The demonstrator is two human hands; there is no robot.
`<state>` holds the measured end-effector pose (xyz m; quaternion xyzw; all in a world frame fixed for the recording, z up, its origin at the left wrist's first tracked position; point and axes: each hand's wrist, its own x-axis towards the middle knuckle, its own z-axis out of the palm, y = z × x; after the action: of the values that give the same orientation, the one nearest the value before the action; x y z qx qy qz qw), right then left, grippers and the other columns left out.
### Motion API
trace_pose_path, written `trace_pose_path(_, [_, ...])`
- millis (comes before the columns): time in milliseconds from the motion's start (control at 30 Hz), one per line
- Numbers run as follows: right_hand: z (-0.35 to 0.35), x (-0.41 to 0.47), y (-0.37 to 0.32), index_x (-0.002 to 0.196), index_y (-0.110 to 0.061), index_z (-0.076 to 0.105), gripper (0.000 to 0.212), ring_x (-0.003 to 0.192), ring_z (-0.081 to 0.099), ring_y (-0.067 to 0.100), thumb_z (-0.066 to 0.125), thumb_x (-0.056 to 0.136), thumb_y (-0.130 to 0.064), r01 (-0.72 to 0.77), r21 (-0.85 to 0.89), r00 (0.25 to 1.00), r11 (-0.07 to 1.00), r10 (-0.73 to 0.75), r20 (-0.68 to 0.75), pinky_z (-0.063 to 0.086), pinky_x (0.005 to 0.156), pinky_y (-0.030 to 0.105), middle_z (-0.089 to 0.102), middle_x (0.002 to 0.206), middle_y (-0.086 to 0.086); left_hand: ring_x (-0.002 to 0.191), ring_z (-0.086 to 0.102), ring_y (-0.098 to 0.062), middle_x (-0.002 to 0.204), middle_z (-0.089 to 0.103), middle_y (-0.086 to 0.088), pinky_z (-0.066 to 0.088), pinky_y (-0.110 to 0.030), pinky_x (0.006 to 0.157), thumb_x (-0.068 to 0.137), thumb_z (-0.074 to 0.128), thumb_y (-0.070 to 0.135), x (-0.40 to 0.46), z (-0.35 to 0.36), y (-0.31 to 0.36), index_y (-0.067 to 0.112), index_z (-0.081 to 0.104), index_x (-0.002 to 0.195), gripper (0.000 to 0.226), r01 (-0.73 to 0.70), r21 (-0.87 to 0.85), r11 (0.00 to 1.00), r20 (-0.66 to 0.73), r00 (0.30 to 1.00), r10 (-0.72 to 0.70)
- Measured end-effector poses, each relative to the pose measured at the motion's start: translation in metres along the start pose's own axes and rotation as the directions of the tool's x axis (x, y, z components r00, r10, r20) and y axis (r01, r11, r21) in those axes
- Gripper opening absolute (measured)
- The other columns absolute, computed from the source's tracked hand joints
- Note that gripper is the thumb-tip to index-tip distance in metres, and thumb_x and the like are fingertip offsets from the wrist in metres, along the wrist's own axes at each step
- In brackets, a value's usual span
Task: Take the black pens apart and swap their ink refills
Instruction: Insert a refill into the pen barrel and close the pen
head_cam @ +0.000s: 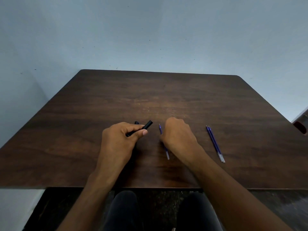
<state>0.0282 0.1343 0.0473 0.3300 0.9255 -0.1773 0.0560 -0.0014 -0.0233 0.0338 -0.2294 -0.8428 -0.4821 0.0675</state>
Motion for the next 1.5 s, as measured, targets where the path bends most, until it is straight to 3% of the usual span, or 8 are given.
trace_pose_path(100, [-0.001,0.002,-0.003,0.065,-0.017,0.043,0.037,0.057,0.045,0.022,0.073,0.085,-0.019,-0.016,0.024,0.999,1.000,0.015,0.040,0.039,0.046,0.033,0.046,0.069,0.006,0.081,0.064,0.010,0.086,0.073,0.017,0.044,-0.002,0.072,0.074,0.080,0.026,-0.001,0.000,-0.001,0.026,0.078,0.095,0.022,-0.010,-0.022,1.000,0.015,1.000,0.010])
trace_pose_path(267, [-0.007,0.000,-0.005,0.082,-0.013,0.058,0.023,0.092,0.066,0.029,0.075,0.084,-0.029,-0.016,0.090,0.990,0.996,0.003,0.140,0.056,0.071,0.039,0.062,0.095,0.010,0.083,0.063,0.011,0.084,0.071,0.020,0.041,0.000,0.072,0.074,0.080,0.024,-0.001,-0.003,-0.002,0.029,0.077,0.095,0.022,-0.035,-0.017,0.999,0.031,0.999,0.035])
trace_pose_path(333, [-0.010,-0.002,0.001,0.080,-0.009,0.062,0.028,0.080,0.069,0.024,0.075,0.083,-0.033,-0.033,0.205,0.994,0.978,0.010,0.110,0.059,0.066,0.035,0.068,0.088,0.011,0.083,0.062,0.011,0.084,0.070,0.021,0.041,0.000,0.072,0.074,0.080,0.023,-0.002,-0.004,-0.002,0.029,0.078,0.095,0.021,-0.038,-0.016,0.999,0.038,0.999,0.038])
trace_pose_path(433, [-0.013,-0.007,0.019,0.066,-0.006,0.063,0.029,0.039,0.051,0.015,0.072,0.086,-0.025,-0.025,0.639,0.998,0.769,-0.019,0.063,0.042,0.036,0.025,0.060,0.054,0.007,0.085,0.061,0.010,0.085,0.070,0.019,0.041,-0.001,0.074,0.077,0.078,0.020,-0.005,-0.004,-0.002,0.028,0.077,0.096,0.021,-0.052,-0.007,0.999,0.059,0.997,0.052])
trace_pose_path(500, [-0.017,-0.009,0.029,0.063,-0.005,0.058,0.031,0.033,0.043,0.014,0.066,0.090,-0.018,-0.001,0.832,0.997,0.554,-0.060,0.041,0.035,0.032,0.023,0.058,0.048,0.007,0.087,0.061,0.009,0.087,0.070,0.018,0.041,0.000,0.075,0.078,0.077,0.019,-0.006,-0.002,-0.002,0.026,0.077,0.097,0.020,-0.059,-0.004,0.998,0.074,0.995,0.059])
trace_pose_path(567, [-0.020,-0.009,0.035,0.067,-0.006,0.057,0.029,0.034,0.044,0.014,0.062,0.094,-0.015,0.039,0.901,0.997,0.432,-0.074,-0.008,0.037,0.032,0.023,0.061,0.048,0.007,0.087,0.061,0.008,0.088,0.070,0.017,0.040,0.000,0.075,0.078,0.077,0.019,-0.007,0.001,0.000,0.024,0.077,0.098,0.021,-0.064,-0.007,0.998,0.085,0.994,0.064])
trace_pose_path(933, [-0.026,-0.012,0.038,0.065,-0.007,0.057,0.025,0.038,0.049,0.016,0.057,0.090,-0.008,0.201,0.963,0.980,0.182,-0.031,-0.199,0.041,0.036,0.026,0.066,0.055,0.011,0.085,0.062,0.006,0.085,0.071,0.018,0.043,-0.003,0.074,0.077,0.077,0.016,-0.010,0.004,0.005,0.023,0.078,0.095,0.019,-0.099,-0.053,0.994,0.077,0.992,0.103])
trace_pose_path(1500, [-0.009,-0.024,0.033,0.071,-0.008,0.061,0.023,0.044,0.054,0.017,0.057,0.094,-0.005,0.222,0.959,0.973,0.178,-0.100,-0.207,0.047,0.040,0.030,0.072,0.067,0.015,0.081,0.064,0.005,0.081,0.070,0.020,0.042,-0.002,0.071,0.076,0.077,0.018,-0.010,0.006,0.006,0.027,0.077,0.093,0.019,-0.110,-0.091,0.990,0.064,0.991,0.116])
